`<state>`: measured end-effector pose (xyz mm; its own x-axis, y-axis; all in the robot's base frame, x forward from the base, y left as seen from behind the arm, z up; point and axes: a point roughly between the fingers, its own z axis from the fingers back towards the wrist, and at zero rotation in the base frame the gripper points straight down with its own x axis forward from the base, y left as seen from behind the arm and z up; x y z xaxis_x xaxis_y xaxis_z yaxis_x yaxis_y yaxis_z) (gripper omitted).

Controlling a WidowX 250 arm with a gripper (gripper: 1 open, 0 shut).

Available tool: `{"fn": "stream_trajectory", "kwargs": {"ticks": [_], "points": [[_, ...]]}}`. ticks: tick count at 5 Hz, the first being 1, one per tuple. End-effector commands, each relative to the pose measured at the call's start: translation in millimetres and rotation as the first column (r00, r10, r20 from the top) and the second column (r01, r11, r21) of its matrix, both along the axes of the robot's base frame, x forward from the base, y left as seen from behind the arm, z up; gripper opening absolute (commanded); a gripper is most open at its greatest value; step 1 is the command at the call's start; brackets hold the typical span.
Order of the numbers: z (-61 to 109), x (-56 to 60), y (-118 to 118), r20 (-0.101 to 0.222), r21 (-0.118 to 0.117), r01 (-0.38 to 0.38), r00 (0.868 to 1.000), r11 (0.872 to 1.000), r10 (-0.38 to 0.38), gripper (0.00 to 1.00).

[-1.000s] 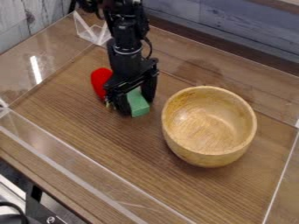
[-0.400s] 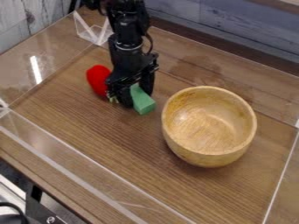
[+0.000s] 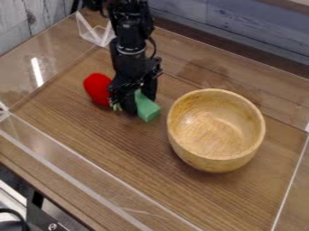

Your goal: Put the green block in the brown bowl

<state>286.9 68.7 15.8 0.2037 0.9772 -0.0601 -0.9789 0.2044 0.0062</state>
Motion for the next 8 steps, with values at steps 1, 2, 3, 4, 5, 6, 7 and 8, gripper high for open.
{"fn": "stream_trajectory", "kwargs": {"ticks": [1, 2, 3, 4, 5, 6, 7, 8], "points": [[15.6, 1.6, -4.3, 0.013, 0.007, 0.004, 1.0, 1.0, -0.004, 0.0], [22.0, -0.3, -9.0, -0.001, 0.006, 0.015, 1.0, 1.0, -0.015, 0.0], [29.9, -2.1, -15.1, -0.019, 0.004, 0.032, 0.999, 0.999, -0.032, 0.0], [38.2, -4.2, -22.1, -0.038, 0.0, 0.052, 0.998, 0.999, -0.052, 0.0], [47.7, -6.3, -30.1, -0.061, -0.006, 0.071, 0.996, 0.997, -0.072, 0.0], [54.2, -7.3, -36.7, -0.076, -0.011, 0.084, 0.994, 0.996, -0.084, 0.0], [60.1, -8.8, -44.5, -0.092, -0.016, 0.095, 0.991, 0.995, -0.096, 0.0], [65.3, -10.0, -52.2, -0.106, -0.02, 0.105, 0.989, 0.994, -0.107, 0.0]]}}
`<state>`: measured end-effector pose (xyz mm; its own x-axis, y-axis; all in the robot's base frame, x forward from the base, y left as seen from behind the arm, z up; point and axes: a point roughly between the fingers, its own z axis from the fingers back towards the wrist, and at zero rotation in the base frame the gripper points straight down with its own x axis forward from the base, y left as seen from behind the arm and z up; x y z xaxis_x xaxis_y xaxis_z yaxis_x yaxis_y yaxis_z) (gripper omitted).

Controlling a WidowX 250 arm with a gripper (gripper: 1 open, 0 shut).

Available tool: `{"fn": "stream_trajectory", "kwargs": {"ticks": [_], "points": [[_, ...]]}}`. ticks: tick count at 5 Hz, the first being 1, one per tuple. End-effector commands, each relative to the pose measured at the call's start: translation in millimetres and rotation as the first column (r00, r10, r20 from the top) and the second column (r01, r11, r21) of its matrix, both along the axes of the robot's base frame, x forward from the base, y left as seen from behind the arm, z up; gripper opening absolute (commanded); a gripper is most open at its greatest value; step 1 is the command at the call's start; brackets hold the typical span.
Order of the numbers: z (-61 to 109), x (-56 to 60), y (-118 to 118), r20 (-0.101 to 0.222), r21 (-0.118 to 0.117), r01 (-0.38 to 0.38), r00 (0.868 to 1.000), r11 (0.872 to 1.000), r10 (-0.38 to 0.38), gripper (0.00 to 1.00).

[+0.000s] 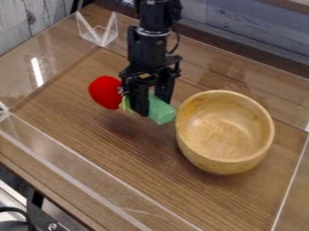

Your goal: Put the green block in the brown bowl

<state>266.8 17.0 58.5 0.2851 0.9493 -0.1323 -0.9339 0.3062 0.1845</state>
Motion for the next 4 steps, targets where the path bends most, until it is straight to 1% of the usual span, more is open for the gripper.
{"fn": "stream_trajectory", "kwargs": {"ticks": [1, 3, 4], "points": [[25.1, 8.1, -11.7, 0.075, 0.001, 0.009, 0.997, 1.0, -0.009, 0.0], [26.2, 4.6, -28.6, 0.056, -0.01, 0.02, 0.998, 1.0, -0.019, 0.0], [23.5, 4.8, -34.2, 0.054, -0.017, 0.029, 0.998, 0.999, -0.028, 0.0]]}}
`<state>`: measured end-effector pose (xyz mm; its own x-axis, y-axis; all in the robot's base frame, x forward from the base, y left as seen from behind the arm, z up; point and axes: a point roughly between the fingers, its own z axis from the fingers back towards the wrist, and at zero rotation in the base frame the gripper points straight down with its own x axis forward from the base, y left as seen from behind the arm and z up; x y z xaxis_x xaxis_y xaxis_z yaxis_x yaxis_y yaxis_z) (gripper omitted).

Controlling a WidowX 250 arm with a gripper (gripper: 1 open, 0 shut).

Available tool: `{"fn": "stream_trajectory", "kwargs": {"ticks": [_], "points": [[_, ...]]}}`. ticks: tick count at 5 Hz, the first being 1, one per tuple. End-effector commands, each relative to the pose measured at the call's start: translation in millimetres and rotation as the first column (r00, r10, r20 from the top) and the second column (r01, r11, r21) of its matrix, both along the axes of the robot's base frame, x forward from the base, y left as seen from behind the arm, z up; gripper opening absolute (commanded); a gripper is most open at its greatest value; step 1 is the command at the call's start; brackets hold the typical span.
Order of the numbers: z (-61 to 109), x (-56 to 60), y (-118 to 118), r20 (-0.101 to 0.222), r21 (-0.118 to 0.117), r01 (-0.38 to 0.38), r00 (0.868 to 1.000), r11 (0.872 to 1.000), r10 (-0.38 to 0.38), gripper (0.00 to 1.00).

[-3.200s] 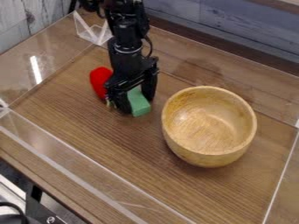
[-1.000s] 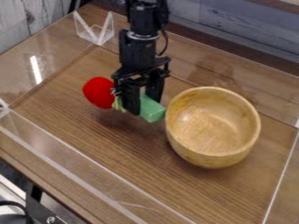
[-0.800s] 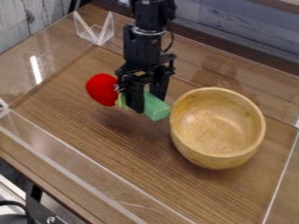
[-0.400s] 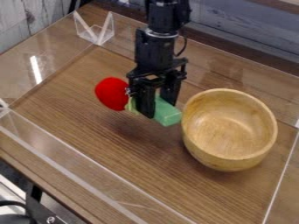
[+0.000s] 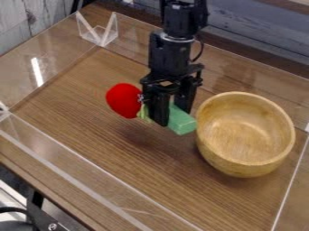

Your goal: Put the green block in the brown bowl

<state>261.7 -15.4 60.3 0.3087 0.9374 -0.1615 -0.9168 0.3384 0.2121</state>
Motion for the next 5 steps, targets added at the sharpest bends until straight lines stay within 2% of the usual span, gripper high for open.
{"fn": "stream_trajectory", "kwargs": {"ticks": [1, 5], "points": [[19.9, 9.6, -7.5, 0.086, -0.009, 0.01, 0.996, 1.0, -0.009, 0.0], [12.0, 16.8, -14.7, 0.068, -0.031, 0.017, 0.998, 0.999, -0.015, 0.0]]}}
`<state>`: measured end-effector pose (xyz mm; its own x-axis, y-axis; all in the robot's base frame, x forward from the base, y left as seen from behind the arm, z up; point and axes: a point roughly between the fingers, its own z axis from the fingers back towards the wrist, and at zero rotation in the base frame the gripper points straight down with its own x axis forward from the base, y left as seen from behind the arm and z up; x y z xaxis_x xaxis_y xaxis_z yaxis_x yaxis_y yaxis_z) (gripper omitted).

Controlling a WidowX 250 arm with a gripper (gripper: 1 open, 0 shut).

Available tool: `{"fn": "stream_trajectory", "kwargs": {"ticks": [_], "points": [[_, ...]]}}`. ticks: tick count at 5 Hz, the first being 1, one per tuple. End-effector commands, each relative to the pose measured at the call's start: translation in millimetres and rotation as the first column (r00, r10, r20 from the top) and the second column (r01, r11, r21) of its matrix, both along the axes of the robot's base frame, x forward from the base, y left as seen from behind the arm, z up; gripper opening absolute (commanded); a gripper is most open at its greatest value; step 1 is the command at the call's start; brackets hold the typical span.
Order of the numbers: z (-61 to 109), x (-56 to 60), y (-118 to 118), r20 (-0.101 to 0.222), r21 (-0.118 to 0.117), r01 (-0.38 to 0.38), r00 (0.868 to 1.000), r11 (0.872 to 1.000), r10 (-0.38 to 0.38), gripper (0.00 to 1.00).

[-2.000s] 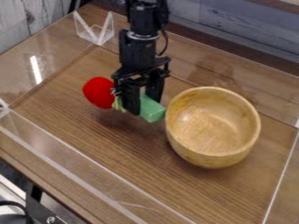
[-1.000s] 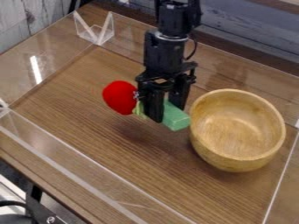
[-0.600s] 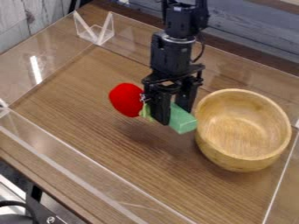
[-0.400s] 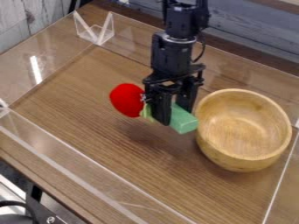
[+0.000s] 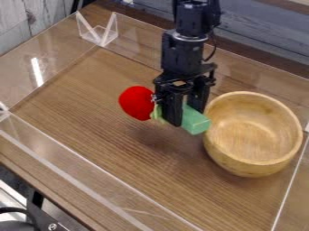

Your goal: Put the green block in the brown bowl

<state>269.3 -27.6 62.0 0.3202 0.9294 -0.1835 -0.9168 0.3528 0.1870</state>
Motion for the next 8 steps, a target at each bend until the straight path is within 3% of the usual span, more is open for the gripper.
{"fn": "stream_trajectory", "kwargs": {"ticks": [1, 8], "points": [[14.7, 12.2, -12.8, 0.043, -0.011, 0.013, 0.999, 1.0, -0.013, 0.0], [4.3, 21.6, -38.6, 0.051, -0.039, 0.042, 0.998, 0.998, -0.04, 0.0]]}}
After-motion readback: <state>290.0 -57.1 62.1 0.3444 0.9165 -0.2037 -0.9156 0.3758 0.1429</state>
